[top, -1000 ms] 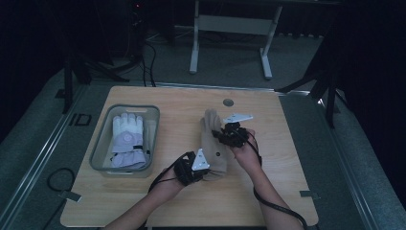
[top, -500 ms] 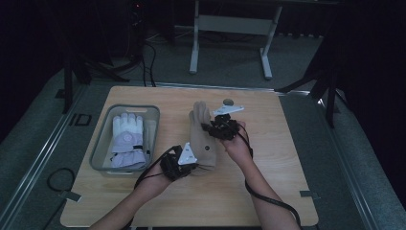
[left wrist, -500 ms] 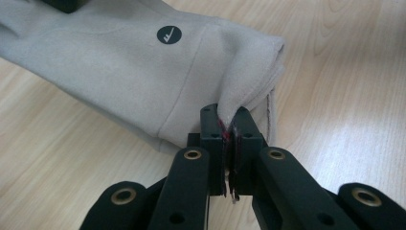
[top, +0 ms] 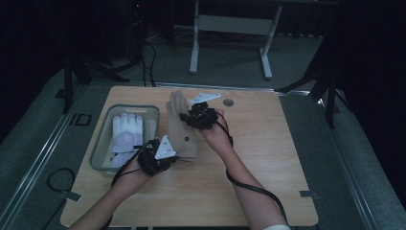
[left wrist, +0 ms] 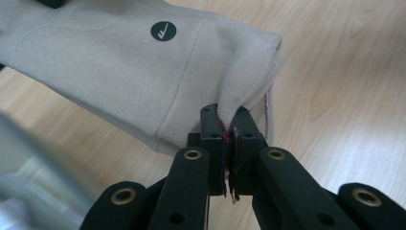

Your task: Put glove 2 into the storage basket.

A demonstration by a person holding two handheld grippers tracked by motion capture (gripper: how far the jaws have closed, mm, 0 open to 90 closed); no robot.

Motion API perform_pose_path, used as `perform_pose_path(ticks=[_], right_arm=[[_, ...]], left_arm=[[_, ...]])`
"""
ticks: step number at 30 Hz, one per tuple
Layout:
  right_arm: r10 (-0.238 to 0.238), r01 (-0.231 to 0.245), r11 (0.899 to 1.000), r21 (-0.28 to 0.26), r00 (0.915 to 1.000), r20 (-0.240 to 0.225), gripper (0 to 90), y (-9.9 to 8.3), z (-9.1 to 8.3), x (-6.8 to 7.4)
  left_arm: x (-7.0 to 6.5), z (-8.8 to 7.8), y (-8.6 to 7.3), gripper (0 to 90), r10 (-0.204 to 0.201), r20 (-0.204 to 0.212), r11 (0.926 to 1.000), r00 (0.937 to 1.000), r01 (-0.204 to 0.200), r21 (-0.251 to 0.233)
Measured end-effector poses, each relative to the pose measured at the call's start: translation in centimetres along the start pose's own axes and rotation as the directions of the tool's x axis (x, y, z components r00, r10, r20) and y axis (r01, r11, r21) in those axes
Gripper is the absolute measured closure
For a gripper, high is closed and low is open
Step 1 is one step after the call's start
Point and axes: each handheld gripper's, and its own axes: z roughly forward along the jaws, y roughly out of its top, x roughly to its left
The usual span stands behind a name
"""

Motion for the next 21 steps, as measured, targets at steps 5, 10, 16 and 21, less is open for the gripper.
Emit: perform_pose_path(ticks=[5, 10, 16, 21], right_arm=[[-0.015, 0.014, 1.0, -0.011, 0.9994, -0.03, 74.9, 1.9, 1.7, 1.6], [-0.028, 0.027, 1.0, -0.012, 0.9981, -0.054, 74.9, 3.3, 3.7, 3.1], [-0.06, 0.06, 0.998, 0.006, 0.9948, -0.082, 74.8, 4.6, 6.4, 4.9], [-0.075, 0.076, 0.997, 0.007, 0.991, -0.111, 74.8, 6.1, 8.4, 6.6]], left_arm=[[1.2, -1.7, -1.1, 86.9, -0.015, -0.031, 0.9998, 0.9994, 0.015, 0.016], [2.4, -3.4, -2.5, 86.8, -0.036, -0.064, 0.9988, 0.9973, 0.038, 0.032], [3.6, -4.8, -4.6, 86.9, -0.071, -0.097, 0.9958, 0.9927, 0.076, 0.051], [4.6, -6.0, -6.0, 86.8, -0.101, -0.123, 0.9923, 0.9873, 0.108, 0.059]])
